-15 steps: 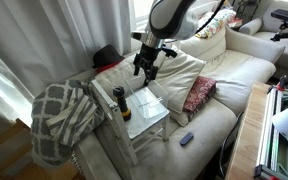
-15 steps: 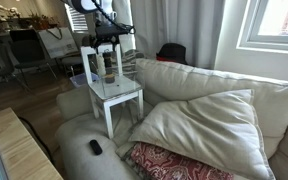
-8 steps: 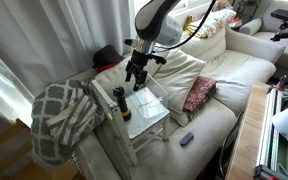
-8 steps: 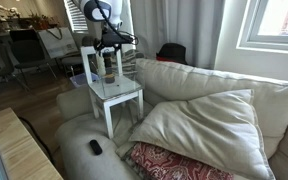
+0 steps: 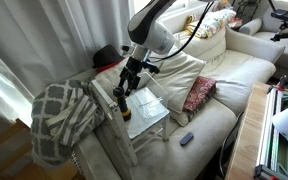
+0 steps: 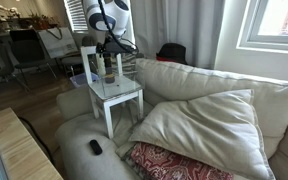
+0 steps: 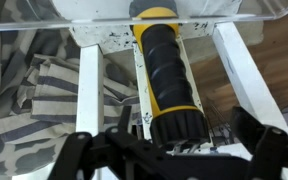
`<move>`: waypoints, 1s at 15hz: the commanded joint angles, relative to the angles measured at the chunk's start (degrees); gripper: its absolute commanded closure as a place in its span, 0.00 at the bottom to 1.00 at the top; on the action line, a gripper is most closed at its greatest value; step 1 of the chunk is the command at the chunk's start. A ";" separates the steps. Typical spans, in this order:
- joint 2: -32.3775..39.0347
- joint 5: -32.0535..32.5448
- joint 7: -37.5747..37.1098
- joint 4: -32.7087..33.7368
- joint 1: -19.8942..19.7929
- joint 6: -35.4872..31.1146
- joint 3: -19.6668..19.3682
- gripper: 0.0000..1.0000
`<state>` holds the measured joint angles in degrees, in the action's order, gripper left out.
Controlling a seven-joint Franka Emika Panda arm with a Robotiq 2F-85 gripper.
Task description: Put the chair, then place the torch in it
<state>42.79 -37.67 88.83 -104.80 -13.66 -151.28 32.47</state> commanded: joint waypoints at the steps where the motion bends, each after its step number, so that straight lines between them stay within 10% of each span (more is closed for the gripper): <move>1: 3.96 -5.08 4.96 3.25 -1.52 0.96 1.96 0.00; 6: 5.65 -8.91 7.91 5.26 -0.54 2.53 1.03 0.01; 7: 5.85 -9.55 8.35 5.57 -0.38 2.79 0.86 0.23; 15: 6.08 -15.81 12.00 7.24 0.66 5.43 -0.75 0.66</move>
<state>48.09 -50.13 98.20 -99.33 -13.88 -148.29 33.03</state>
